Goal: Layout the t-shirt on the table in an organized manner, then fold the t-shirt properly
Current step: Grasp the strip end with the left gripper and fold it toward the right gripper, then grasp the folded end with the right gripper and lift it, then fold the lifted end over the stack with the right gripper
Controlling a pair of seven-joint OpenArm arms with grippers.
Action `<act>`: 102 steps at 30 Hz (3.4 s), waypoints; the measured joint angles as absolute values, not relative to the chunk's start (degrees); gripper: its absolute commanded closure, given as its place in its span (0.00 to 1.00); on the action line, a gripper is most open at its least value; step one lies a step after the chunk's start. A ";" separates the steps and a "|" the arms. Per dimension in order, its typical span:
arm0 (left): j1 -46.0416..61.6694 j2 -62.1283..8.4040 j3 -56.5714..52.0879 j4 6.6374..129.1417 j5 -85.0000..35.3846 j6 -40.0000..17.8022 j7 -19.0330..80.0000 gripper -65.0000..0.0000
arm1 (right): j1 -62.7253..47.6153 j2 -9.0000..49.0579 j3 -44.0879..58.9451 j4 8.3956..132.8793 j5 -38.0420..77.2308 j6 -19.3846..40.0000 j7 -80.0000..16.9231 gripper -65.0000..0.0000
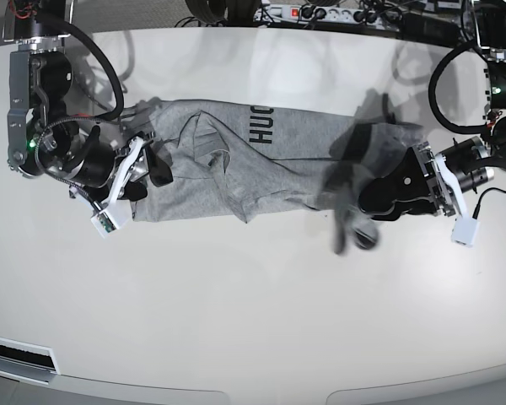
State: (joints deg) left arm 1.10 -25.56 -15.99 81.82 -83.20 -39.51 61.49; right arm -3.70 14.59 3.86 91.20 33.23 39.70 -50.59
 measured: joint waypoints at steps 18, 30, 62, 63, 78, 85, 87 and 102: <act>0.95 -27.14 -16.19 81.82 -65.34 -39.53 51.07 1.00 | -3.60 14.28 18.15 78.56 41.30 34.20 -55.79 0.35; 0.93 -34.65 -16.21 81.82 -64.07 -39.53 50.30 1.00 | -2.59 10.39 17.76 65.06 51.92 39.99 -55.77 0.35; 0.95 -38.09 -16.45 81.89 -58.61 -39.53 47.72 1.00 | -10.79 9.04 27.29 116.33 51.00 39.68 -67.24 1.00; 0.95 -38.06 -16.43 81.89 -58.59 -39.53 47.72 1.00 | -11.42 7.62 25.76 117.71 52.53 39.70 -67.13 1.00; 0.95 -37.63 -16.45 81.89 -58.74 -37.74 47.72 1.00 | -10.00 -3.16 -13.32 115.04 34.28 39.68 -55.59 1.00; 0.95 -37.63 -16.45 81.89 -59.13 -37.74 47.72 1.00 | -2.72 -3.05 -24.99 112.46 26.94 33.63 -53.78 0.20; 0.95 -37.71 -16.45 81.89 -60.18 -37.74 47.92 1.00 | -0.19 -3.01 -25.04 112.46 26.94 33.63 -54.02 0.20; 0.93 -36.77 -3.60 98.04 -67.81 -39.55 64.38 1.00 | 8.62 1.15 -17.37 92.53 12.16 35.94 -46.65 1.00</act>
State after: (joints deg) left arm 0.93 -36.77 -3.60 98.04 -67.81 -39.55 64.38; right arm 8.62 1.15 -17.37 92.53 12.16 35.94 -46.65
